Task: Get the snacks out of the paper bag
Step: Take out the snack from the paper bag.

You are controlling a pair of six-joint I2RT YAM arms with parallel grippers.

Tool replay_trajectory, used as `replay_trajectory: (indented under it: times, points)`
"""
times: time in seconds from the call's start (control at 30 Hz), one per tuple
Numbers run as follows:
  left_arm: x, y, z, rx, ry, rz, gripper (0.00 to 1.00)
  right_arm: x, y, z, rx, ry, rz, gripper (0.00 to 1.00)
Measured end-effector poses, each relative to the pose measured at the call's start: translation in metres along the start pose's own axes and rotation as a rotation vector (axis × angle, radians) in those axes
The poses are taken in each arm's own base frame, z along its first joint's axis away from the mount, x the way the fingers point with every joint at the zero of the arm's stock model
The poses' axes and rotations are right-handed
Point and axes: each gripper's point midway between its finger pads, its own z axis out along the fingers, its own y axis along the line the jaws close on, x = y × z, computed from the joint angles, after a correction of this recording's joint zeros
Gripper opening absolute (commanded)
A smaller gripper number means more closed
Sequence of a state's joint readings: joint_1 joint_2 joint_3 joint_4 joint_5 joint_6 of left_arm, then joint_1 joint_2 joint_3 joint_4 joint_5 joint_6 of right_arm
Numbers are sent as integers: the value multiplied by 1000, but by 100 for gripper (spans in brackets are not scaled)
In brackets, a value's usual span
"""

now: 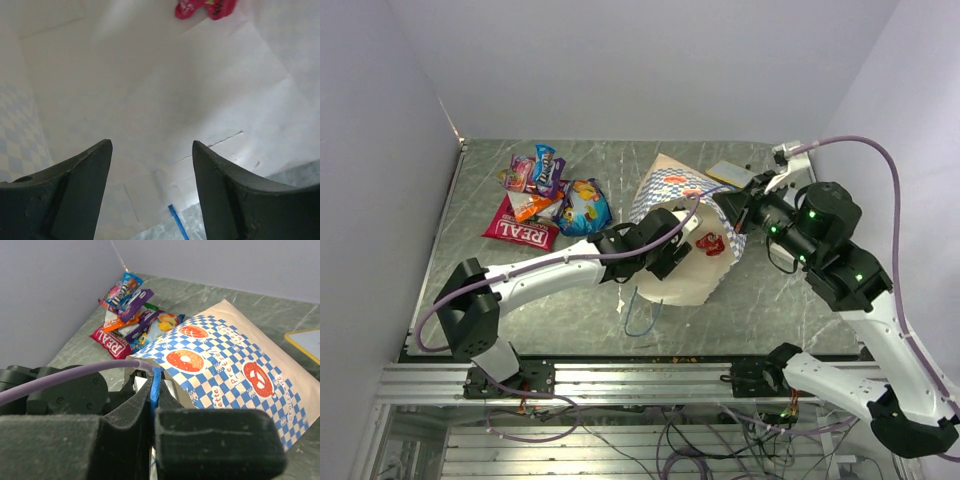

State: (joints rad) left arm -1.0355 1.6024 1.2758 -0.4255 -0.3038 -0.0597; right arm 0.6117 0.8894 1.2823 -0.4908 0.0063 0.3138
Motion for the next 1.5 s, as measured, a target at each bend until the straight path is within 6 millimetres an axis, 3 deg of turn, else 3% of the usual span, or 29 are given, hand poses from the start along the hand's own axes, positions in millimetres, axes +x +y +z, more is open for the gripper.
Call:
replay_trajectory:
  times: [0.57, 0.7, 0.9, 1.0, 1.23, 1.5]
  points:
    - [13, -46, -17, 227, -172, -337, 90, 37, 12, 44, -62, 154, 80, 0]
    - [15, -59, -24, 256, -215, -344, 84, 40, 16, 47, -74, 190, 96, 0]
    - [-12, -87, -31, 278, -348, -296, 69, 32, 20, 40, -82, 193, 103, 0]
    - [-17, -92, -9, 236, -387, -261, 67, 25, 23, 39, -88, 181, 104, 0]
    - [-4, -96, 44, 129, -421, -132, 69, 13, 27, 47, -94, 181, 104, 0]
    - [-3, -97, 93, 87, -438, -57, 80, 16, 26, 47, -85, 205, 106, 0]
